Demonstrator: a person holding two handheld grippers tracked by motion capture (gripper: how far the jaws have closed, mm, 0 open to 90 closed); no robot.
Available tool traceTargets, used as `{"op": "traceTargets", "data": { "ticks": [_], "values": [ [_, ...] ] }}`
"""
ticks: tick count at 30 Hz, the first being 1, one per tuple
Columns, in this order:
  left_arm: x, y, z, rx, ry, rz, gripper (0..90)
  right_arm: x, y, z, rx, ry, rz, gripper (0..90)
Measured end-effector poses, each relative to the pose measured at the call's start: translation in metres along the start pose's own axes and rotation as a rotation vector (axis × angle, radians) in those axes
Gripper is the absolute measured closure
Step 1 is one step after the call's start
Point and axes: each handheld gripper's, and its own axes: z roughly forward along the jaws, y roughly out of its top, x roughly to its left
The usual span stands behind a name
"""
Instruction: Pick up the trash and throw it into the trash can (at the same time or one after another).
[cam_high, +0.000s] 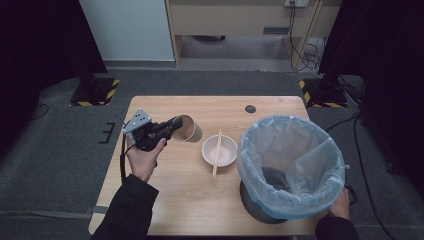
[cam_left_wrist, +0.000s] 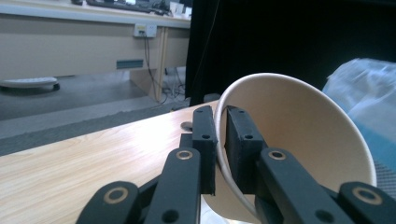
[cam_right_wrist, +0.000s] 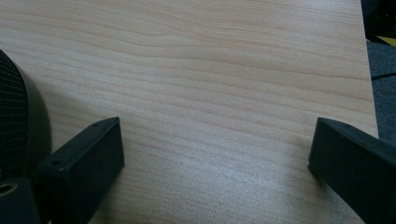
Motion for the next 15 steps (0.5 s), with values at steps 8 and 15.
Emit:
{"op": "traceTargets", "data": {
  "ticks": [8, 15],
  "values": [
    [-0.015, 0.016, -0.010, -0.068, -0.032, 0.031, 82.2, 0.000, 0.000, 0.000, 0.000, 0.000, 0.000, 3.4],
    [-0.029, 0.026, -0.017, -0.107, -0.065, 0.059, 82.1, 0.000, 0.000, 0.000, 0.000, 0.000, 0.000, 3.4]
  ]
}}
